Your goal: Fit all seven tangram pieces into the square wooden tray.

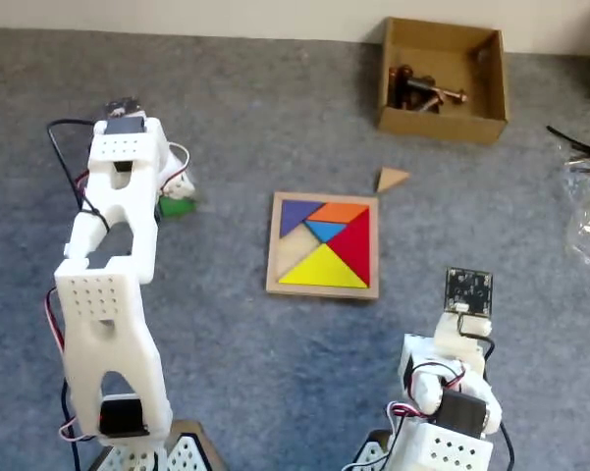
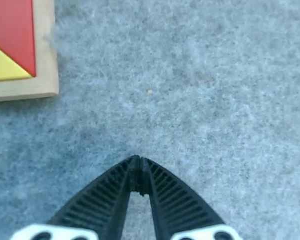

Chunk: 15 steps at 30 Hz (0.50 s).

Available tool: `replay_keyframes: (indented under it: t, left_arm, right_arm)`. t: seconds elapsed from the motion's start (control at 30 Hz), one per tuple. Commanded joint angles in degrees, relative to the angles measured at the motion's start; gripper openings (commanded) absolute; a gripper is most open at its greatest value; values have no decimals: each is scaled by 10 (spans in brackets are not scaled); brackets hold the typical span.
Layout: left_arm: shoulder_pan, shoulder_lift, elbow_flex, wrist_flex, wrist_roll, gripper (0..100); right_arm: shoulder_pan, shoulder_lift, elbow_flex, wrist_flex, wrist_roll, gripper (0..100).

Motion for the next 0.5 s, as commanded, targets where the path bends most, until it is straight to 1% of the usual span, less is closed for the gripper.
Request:
replay_keyframes:
  t: [0.0, 0.13, 0.47]
  left_arm:
    - [0, -9, -14, -12, 7, 284]
    - [-12, -5, -41, -11, 7, 284]
    - [-25, -6, -45, -14, 4, 284]
  right_arm:
    - [8, -6, 62, -17, -4, 9]
    - [8, -6, 62, -17, -4, 9]
    - [8, -6, 62, -17, -4, 9]
